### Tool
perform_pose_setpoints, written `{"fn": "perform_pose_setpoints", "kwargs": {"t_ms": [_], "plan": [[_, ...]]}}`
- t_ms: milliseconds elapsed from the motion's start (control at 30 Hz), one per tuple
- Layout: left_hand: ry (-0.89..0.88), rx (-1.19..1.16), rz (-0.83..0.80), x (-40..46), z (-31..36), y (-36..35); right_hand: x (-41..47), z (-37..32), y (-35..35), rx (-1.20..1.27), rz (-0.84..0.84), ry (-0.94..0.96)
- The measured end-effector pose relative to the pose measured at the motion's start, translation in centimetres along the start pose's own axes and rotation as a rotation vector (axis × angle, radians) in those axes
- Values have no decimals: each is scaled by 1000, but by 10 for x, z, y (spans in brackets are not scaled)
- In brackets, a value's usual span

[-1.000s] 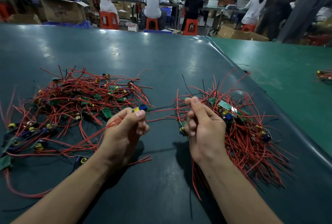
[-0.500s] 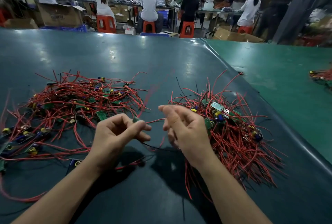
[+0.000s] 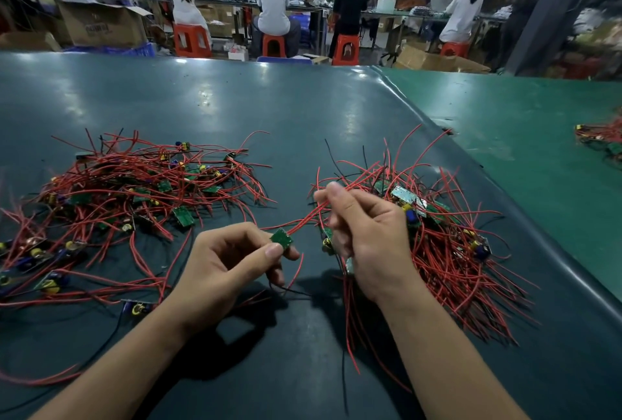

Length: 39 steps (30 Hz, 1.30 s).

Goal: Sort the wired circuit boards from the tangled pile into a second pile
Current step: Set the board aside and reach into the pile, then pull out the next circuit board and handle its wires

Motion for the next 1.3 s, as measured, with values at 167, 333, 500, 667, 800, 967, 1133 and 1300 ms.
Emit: {"fn": "perform_pose_setpoints", "kwargs": {"t_ms": [167, 333, 500, 667, 800, 967, 1133, 1300], "plan": [[-50, -27, 83, 2, 0, 9, 6, -8, 16, 85, 217, 109], [-97, 21, 199, 2, 0, 23, 7, -20, 34, 245, 458, 189], [-331, 235, 323, -4, 11, 28, -5, -20, 11, -116, 144, 218], [-492, 629, 195, -10, 18, 11, -24, 16, -35, -164, -412, -59], [-505, 729, 169, -12, 20, 2, -23, 9, -28, -382, -370, 154], [-463, 849, 289, -9, 20, 3, -24, -8, -21, -452, -234, 390], [-552, 809, 494, -14, 28, 17, -19, -27, 5, -167, 348, 463], [-555, 832, 559, -11, 27, 26, -24, 16, 9, 342, 647, 12]]}}
Point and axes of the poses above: each hand's wrist, its own x-axis towards the middle knuckle, its own y-axis out of the back of the hand, z = x × y, the point moved 5 cm from there along x, towards the middle knuckle, and after that the axes turned 10 degrees about y, right-handed, at the moved point
